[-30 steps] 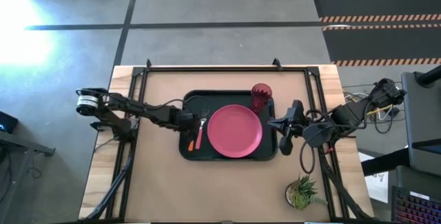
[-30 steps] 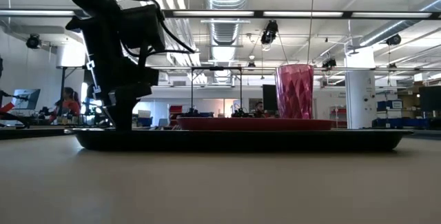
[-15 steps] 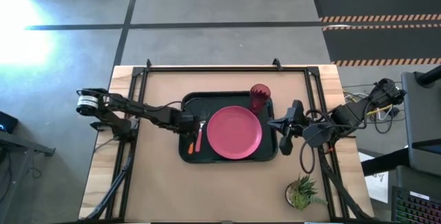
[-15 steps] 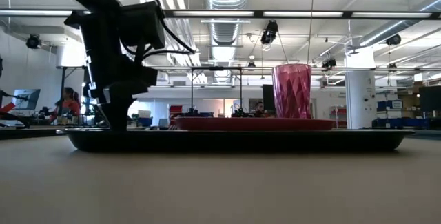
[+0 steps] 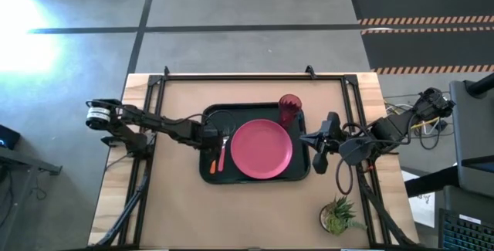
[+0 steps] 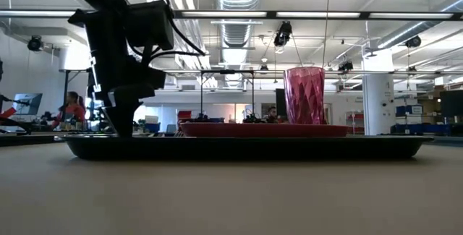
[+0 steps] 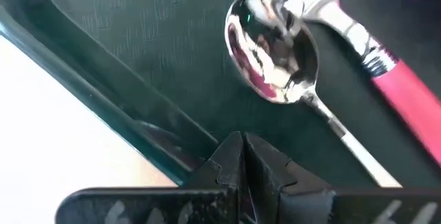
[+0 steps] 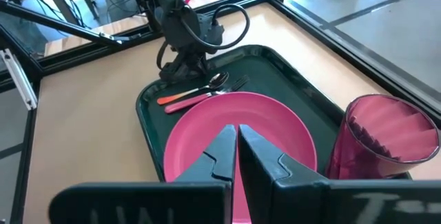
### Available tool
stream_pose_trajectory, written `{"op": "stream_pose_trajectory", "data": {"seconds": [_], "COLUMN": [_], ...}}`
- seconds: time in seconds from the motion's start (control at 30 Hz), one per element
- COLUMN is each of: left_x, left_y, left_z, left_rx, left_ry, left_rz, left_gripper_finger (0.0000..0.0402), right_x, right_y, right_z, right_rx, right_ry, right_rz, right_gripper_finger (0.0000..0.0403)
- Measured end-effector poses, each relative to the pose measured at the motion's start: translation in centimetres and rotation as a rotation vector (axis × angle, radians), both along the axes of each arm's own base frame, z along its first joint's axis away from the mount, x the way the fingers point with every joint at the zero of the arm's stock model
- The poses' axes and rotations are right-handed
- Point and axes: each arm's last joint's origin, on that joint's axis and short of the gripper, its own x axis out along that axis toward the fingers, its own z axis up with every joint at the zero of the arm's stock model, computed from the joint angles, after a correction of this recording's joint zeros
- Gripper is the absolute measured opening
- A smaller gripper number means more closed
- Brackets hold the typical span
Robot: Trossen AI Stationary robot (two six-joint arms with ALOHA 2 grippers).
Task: Pick and place plate/cup/fork/spoon on tray
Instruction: Adjust the black serving tray on the table, then return to Home Position
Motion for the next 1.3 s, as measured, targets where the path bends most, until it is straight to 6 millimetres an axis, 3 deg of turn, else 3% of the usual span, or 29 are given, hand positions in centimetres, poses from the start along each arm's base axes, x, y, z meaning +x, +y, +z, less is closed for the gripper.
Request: {"op": "stream_pose_trajectory", "data": {"seconds": [0.2,0.33,0.47,0.67,0.87,1.07,1.3], "left_x": [1.0,1.8,1.4,-2.2,-7.0,-10.9,-12.2], "left_y": [0.1,0.3,0.4,0.7,0.9,0.9,0.9], "left_z": [1.8,5.3,10.0,16.1,19.5,21.3,21.0], "left_rx": [0.046,0.121,0.206,0.341,0.404,0.407,0.421], "left_ry": [-0.066,-0.184,-0.336,-0.491,-0.594,-0.721,-0.743], "left_rz": [-0.037,-0.067,-0.061,-0.016,0.035,0.066,0.081], "left_gripper_finger": [0.0,0.0,0.0,0.0,0.0,0.0,0.0], "right_x": [0.0,0.0,-0.1,-1.0,-3.0,-5.0,-5.2], "right_y": [0.0,0.0,-0.1,-0.6,-1.6,-2.5,-2.7], "right_z": [0.0,0.1,0.4,2.2,4.7,6.5,6.6], "right_rx": [-0.008,-0.031,-0.058,-0.101,-0.153,-0.172,-0.181], "right_ry": [0.002,0.0,-0.022,-0.121,-0.26,-0.375,-0.379], "right_rz": [0.005,0.011,0.017,0.069,0.153,0.233,0.236], "right_gripper_finger": [0.0009,0.0009,0.0009,0.0009,0.0009,0.0009,0.0009]}}
